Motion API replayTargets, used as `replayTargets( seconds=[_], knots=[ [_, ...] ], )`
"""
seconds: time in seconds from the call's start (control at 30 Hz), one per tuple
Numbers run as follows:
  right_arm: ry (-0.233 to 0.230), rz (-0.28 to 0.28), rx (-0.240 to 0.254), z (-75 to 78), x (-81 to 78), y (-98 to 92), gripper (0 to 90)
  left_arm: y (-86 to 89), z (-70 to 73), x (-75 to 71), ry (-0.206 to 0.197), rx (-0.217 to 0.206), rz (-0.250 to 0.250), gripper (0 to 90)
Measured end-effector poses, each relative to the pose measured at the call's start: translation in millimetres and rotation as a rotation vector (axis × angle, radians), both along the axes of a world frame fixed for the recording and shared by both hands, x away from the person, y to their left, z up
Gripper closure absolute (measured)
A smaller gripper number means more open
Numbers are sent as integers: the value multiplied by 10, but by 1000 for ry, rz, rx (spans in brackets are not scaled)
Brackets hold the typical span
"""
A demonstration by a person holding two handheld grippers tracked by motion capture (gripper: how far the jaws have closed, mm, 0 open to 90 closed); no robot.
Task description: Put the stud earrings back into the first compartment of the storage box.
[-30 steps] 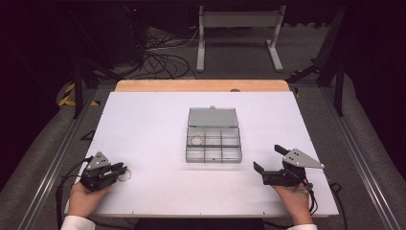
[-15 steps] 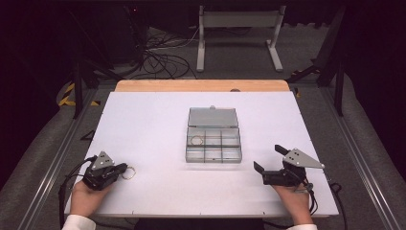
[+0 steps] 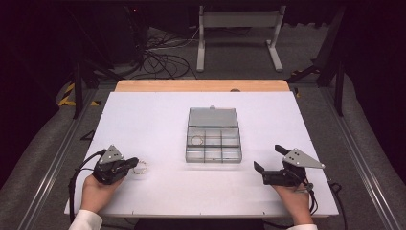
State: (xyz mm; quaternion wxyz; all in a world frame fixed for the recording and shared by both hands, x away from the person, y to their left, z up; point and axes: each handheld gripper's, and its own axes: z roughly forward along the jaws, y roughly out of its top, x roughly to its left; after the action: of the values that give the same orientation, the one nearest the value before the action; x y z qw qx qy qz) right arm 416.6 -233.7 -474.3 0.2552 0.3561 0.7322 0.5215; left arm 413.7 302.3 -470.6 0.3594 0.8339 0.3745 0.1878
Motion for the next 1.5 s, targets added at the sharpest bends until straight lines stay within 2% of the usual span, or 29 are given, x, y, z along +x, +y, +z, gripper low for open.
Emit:
replayTargets(
  seconds=[0.63, 0.9, 0.97, 1.5],
  knots=[
    [9, -9, 7, 2, 5, 2, 17, -509, 180, 228, -37, -27, -67, 865],
    [-2, 5, 2, 19, -9, -11, 17, -688, 258, 311, -33, -42, -107, 865],
    [-2, 6, 2, 23, -14, -13, 17, -731, 279, 337, -36, -35, -116, 865],
    [2, 9, 14, 23, -14, -13, 14, -1028, 397, 569, -45, -52, -124, 865]
  ],
)
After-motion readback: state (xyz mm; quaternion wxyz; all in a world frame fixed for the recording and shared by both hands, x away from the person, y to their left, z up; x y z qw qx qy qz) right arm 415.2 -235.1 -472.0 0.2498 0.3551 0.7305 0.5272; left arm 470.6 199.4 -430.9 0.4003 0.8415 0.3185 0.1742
